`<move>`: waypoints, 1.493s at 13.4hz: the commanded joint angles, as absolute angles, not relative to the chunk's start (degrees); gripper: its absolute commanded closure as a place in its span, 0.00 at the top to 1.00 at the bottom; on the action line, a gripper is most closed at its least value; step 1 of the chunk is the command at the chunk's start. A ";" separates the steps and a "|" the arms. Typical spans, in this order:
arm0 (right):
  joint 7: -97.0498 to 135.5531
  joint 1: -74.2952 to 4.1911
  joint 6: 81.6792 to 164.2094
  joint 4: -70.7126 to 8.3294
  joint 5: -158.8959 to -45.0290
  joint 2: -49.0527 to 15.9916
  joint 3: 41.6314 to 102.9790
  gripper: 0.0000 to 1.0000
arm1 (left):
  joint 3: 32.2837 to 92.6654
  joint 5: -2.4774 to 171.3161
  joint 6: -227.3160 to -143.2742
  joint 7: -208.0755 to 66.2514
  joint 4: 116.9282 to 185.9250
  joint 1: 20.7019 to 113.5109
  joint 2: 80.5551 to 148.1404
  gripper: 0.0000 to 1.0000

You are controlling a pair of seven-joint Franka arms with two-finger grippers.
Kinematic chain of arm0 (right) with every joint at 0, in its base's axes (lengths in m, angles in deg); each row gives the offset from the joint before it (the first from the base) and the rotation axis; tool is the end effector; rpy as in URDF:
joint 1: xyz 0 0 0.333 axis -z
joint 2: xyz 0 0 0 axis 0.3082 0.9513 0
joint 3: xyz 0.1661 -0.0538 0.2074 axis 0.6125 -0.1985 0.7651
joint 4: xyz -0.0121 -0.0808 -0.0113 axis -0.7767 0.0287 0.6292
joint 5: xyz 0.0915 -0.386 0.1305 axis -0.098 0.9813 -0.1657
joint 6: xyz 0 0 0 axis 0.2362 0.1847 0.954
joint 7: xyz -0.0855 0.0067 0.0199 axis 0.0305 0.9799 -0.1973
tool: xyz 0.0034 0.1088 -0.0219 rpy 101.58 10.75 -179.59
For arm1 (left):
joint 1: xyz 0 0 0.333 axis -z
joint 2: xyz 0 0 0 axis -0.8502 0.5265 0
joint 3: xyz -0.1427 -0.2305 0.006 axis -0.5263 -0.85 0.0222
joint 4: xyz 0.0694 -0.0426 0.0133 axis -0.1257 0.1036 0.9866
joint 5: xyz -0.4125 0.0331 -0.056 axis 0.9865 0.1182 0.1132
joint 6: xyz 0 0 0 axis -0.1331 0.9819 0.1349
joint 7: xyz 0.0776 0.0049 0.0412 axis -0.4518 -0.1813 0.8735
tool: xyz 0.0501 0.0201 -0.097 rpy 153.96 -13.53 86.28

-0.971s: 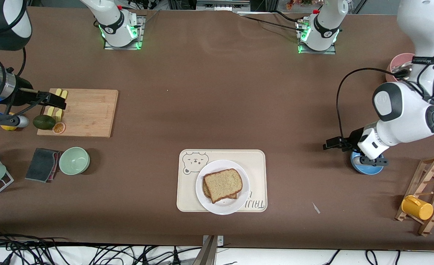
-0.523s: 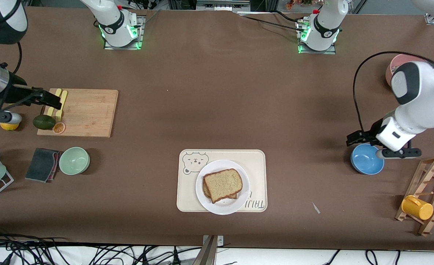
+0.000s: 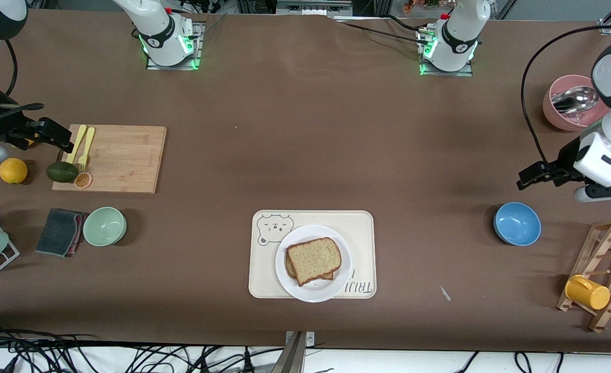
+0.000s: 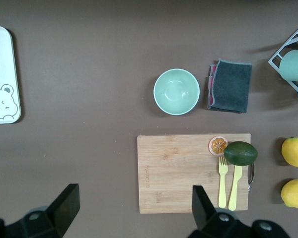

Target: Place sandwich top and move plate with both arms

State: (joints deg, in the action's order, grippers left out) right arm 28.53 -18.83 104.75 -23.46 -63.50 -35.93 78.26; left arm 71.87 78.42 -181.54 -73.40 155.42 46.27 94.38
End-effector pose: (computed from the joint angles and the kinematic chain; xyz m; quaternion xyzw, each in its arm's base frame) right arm 0.6088 0.0120 0.5347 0.9995 -0.0235 0.0179 0.0121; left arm 0.6170 0.0322 0.4343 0.9963 0.0718 0.0349 0.0320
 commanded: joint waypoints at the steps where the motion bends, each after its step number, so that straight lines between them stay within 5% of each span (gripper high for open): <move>1: 25.53 -18.74 105.41 -25.51 -64.06 -37.80 77.76 1.00 | 71.66 76.57 -176.87 -72.27 155.51 45.84 89.71 0.99; 4: 24.02 -18.74 104.62 -25.51 -64.06 -38.59 76.88 1.00 | 74.71 76.66 -171.51 -71.83 153.24 49.94 89.34 0.99; 8: 23.93 -19.01 104.53 -23.15 -63.71 -37.28 77.23 1.00 | 80.18 77.36 -165.96 -70.52 140.77 55.76 92.67 0.99; 20: 24.55 -19.18 100.93 -21.82 -63.62 -36.22 77.49 1.00 | 79.75 76.48 -165.95 -69.10 140.48 54.80 93.21 1.00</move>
State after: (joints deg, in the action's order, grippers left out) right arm 24.77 -19.15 102.41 -23.12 -63.50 -36.55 77.52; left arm 79.94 78.42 -167.20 -69.62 142.48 54.62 92.44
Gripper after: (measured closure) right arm 0.000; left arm 0.000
